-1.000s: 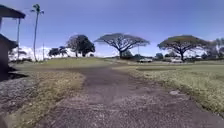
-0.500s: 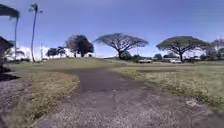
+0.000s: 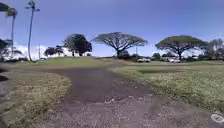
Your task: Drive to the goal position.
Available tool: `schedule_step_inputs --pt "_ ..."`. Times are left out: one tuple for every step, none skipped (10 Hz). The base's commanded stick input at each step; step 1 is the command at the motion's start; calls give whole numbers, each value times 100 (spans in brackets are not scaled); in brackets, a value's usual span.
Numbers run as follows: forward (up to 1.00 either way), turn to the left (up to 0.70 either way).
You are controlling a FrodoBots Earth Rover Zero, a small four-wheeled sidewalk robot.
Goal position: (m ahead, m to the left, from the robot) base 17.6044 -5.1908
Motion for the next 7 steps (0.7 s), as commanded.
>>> schedule_step_inputs --pt "100 6" --pt "100 21" --pt "100 40" --pt "100 40" --pt "100 40" --pt "100 19" --pt "100 0"
